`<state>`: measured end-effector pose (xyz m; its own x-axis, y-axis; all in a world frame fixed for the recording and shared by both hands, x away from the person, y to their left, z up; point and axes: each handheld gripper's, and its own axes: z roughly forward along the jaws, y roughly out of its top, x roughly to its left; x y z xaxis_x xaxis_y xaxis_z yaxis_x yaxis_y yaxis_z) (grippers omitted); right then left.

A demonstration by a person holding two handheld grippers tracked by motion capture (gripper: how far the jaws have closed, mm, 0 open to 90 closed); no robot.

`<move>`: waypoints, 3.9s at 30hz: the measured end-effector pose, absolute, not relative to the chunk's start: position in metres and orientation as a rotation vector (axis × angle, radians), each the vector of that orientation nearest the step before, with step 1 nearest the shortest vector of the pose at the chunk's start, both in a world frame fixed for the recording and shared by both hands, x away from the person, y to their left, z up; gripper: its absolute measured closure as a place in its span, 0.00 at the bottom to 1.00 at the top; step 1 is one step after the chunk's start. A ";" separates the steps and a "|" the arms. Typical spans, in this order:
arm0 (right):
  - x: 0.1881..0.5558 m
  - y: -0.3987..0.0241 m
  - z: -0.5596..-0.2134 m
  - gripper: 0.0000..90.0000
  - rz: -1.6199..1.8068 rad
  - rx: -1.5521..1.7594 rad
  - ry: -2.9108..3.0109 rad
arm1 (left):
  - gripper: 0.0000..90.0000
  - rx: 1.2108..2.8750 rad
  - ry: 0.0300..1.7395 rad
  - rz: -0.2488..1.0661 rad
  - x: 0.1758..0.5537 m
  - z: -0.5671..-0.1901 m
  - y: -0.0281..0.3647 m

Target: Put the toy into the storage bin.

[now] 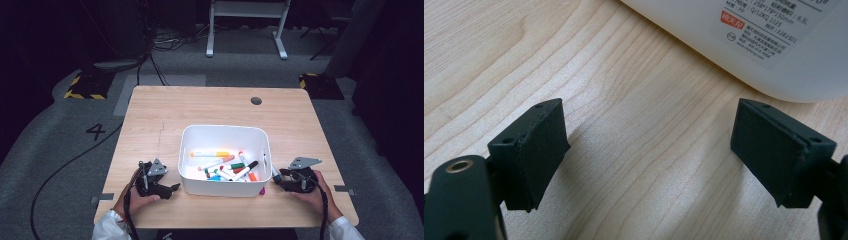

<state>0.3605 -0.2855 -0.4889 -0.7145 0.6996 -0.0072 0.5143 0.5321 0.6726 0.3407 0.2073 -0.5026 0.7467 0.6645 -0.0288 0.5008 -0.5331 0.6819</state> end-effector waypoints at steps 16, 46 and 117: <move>0.366 -0.309 -0.482 0.84 0.962 1.069 2.429 | 0.17 2.250 0.871 0.305 0.341 -0.503 0.207; 0.370 -0.319 -0.377 0.84 1.195 0.865 2.264 | 0.17 2.250 0.871 0.304 0.341 -0.503 0.207; 0.372 -0.150 -0.373 0.70 1.000 0.228 2.839 | 0.17 2.253 0.864 0.305 0.341 -0.503 0.207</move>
<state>0.3722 -0.1501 -0.3734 -0.9812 0.1818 -0.0652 0.1008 0.7700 0.6300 0.3407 0.2073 -0.5026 0.7504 0.6604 -0.0267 0.4968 -0.5370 0.6818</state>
